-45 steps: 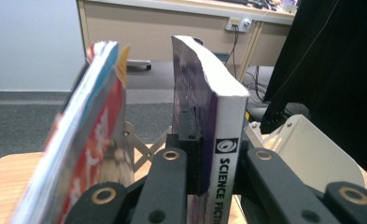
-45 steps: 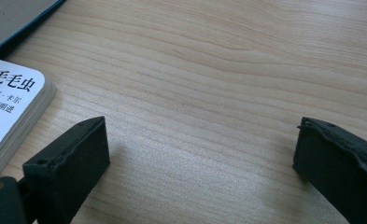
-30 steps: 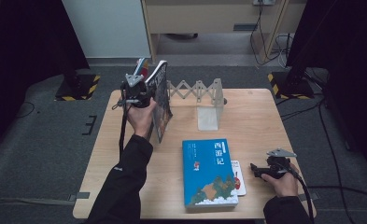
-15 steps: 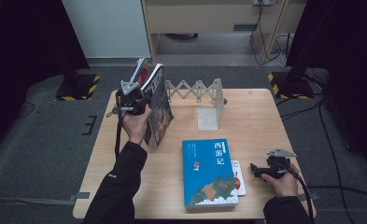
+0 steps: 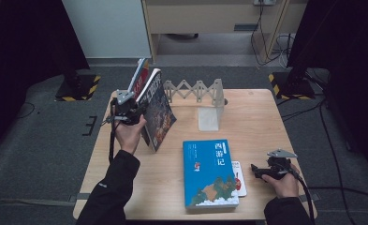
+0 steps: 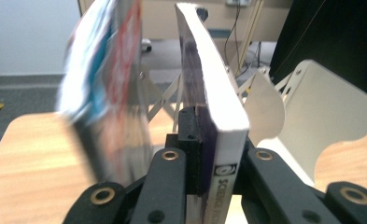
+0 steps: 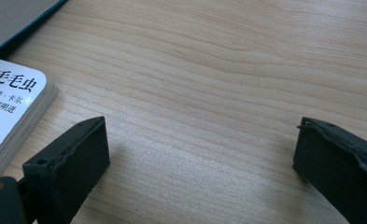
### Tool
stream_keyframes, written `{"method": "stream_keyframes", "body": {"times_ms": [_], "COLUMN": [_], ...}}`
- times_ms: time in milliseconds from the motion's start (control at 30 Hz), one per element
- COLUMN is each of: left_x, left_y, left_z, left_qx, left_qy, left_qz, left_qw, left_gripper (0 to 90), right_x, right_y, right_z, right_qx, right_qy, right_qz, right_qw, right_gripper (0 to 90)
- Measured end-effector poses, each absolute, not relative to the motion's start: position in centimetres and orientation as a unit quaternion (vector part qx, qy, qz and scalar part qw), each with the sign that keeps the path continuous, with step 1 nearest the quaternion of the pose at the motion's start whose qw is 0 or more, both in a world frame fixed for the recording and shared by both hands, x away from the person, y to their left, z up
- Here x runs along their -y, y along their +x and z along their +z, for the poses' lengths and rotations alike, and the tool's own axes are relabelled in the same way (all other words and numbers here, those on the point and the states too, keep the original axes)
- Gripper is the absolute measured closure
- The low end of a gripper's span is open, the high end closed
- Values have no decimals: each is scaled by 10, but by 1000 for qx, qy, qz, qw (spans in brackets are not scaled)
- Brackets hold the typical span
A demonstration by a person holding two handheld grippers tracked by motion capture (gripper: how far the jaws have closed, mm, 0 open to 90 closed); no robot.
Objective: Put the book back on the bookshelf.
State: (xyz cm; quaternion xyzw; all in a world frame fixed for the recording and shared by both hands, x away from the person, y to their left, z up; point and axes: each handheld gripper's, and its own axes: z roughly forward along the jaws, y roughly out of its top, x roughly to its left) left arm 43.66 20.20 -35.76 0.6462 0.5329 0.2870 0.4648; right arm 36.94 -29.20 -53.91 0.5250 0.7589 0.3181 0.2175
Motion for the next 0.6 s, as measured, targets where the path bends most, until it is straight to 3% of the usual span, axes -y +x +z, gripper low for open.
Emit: {"method": "stream_keyframes", "body": {"times_ms": [600], "left_x": [-203], "left_y": [436], "left_z": [-340], "left_qx": [-534], "left_qy": [666], "left_qz": [276], "left_qw": [442], "left_gripper": [724], "right_x": [291], "right_y": [369], "right_z": [-539], "right_qx": [-758], "right_qy": [527], "right_qz": [319], "right_qw": [216], "right_gripper": [37]}}
